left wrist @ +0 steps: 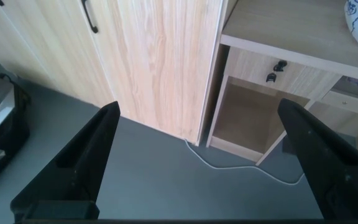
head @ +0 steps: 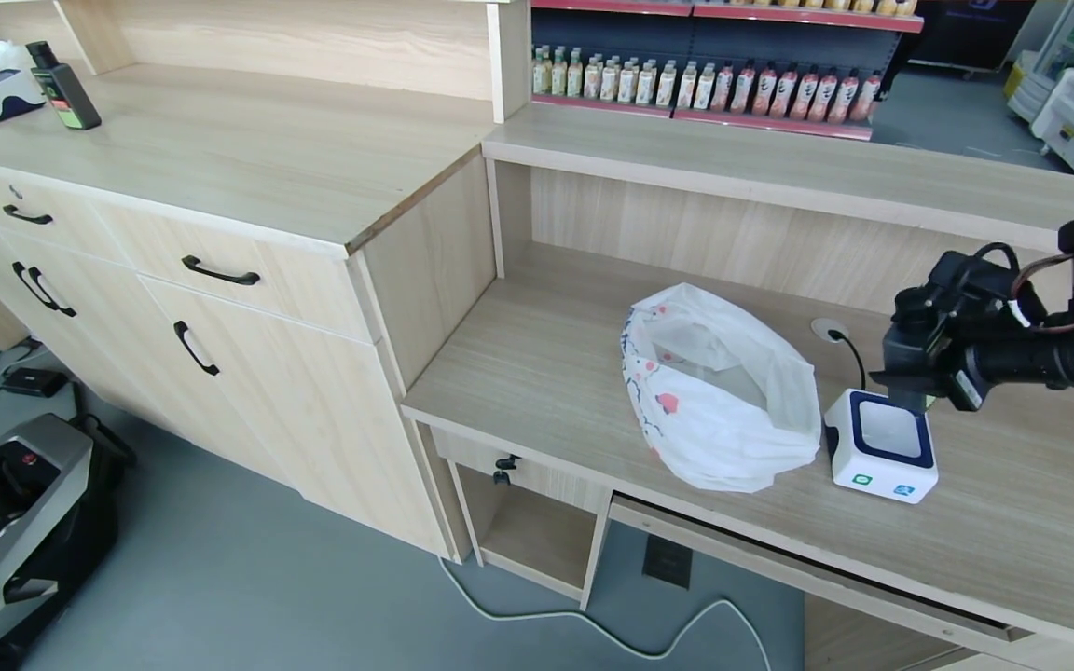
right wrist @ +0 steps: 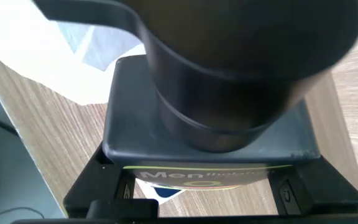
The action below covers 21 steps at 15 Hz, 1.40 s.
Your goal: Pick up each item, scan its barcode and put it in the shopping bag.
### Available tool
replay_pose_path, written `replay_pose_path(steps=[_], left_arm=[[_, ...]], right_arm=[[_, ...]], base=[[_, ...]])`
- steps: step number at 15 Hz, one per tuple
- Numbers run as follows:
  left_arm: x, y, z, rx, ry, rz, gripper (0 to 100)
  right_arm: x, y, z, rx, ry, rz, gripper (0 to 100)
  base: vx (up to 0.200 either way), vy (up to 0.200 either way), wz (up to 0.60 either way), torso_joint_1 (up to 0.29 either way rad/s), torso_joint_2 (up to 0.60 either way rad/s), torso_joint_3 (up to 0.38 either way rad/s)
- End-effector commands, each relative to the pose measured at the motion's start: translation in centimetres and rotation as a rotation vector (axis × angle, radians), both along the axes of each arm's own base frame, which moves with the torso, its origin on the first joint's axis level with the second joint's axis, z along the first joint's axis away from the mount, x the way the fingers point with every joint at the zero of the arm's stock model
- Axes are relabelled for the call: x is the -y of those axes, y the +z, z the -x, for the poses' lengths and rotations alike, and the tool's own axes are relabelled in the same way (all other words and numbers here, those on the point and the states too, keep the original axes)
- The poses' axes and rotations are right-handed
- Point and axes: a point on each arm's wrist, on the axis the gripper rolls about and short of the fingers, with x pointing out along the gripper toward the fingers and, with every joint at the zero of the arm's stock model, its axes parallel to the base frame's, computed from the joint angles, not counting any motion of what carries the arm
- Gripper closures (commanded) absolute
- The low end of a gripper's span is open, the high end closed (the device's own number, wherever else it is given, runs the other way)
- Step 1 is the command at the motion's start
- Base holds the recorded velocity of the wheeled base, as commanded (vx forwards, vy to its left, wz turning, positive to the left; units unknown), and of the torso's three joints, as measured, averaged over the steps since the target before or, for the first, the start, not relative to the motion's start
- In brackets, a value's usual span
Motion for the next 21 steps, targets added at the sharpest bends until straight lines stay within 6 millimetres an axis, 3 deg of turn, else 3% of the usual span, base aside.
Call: replay_pose_path(steps=[1, 7, 10, 14, 17, 21], left_arm=[[0.0, 0.0, 0.0, 0.000, 0.000, 0.001, 0], [0.0, 0.0, 0.0, 0.000, 0.000, 0.001, 0], [0.0, 0.0, 0.0, 0.000, 0.000, 0.001, 0], [0.0, 0.0, 0.0, 0.000, -0.001, 0.001, 0], [0.0, 0.0, 0.0, 0.000, 0.000, 0.001, 0], [0.0, 0.0, 0.0, 0.000, 0.000, 0.001, 0]], right_arm=[[-0.3, 4.0, 5.2, 0.186, -0.071, -0.114, 100], [-0.4, 5.2, 8.7, 0.428, -0.203, -0.267, 100], [-1.8, 6.2, 10.4, 0.505, -0.401, -0.267, 100], [-3.4, 6.2, 11.0, 0.510, -0.513, -0.351, 100], [-4.0, 5.8, 10.7, 0.499, -0.562, -0.361, 100], [-3.8, 3.0, 6.9, 0.397, -0.618, -0.393, 100]], base=[[0.000, 0.000, 0.00, 0.000, 0.00, 0.000], [0.000, 0.000, 0.00, 0.000, 0.00, 0.000], [0.000, 0.000, 0.00, 0.000, 0.00, 0.000], [0.000, 0.000, 0.30, 0.002, 0.00, 0.002], [0.000, 0.000, 0.60, 0.006, 0.01, 0.004], [0.000, 0.000, 0.30, 0.001, 0.00, 0.002]])
